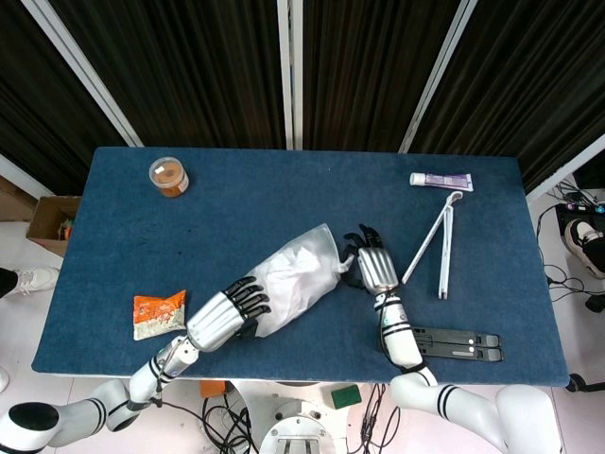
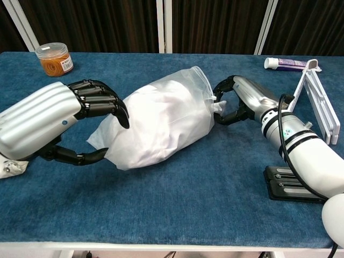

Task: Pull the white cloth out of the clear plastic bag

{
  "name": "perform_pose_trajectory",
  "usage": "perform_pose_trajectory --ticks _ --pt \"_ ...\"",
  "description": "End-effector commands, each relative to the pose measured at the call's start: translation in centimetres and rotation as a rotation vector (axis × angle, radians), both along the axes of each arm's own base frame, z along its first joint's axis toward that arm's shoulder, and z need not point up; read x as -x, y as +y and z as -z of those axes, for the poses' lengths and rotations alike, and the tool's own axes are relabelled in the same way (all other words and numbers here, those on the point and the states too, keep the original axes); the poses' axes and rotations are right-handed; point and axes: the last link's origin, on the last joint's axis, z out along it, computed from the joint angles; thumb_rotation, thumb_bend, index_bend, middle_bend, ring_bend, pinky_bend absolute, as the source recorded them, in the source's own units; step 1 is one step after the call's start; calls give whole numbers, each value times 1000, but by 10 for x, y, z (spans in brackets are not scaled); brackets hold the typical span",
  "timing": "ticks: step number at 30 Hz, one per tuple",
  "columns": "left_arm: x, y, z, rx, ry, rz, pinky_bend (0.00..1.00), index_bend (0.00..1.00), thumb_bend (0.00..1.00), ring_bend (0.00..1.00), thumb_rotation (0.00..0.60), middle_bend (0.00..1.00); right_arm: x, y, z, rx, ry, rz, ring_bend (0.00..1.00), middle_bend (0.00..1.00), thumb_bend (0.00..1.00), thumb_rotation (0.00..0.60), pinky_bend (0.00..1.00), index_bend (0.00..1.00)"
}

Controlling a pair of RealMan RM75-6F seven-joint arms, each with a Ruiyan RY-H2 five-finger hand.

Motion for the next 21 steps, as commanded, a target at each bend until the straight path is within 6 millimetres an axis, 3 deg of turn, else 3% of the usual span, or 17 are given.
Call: perform_pose_trajectory --ticks 1,7,11,17,21 --pt "3 -3 -1 -5 13 7 216 388 289 257 600 317 1 -1 -1 4 -1 6 0 257 515 600 68 810" --pt "5 -13 -2 6 6 16 215 368 288 246 600 309 4 -3 -3 12 -8 21 0 258 516 600 67 810" --pt "-4 -15 2 23 -13 37 214 358 288 232 600 294 4 -3 -2 11 -13 25 0 258 515 600 66 810" --pt "-21 -10 11 33 -3 71 214 365 288 207 600 274 3 -4 -2 14 -19 25 0 259 516 600 66 810" --pt "-21 0 17 25 34 52 216 395 291 207 600 275 2 -3 -2 11 -24 21 0 259 516 600 66 810"
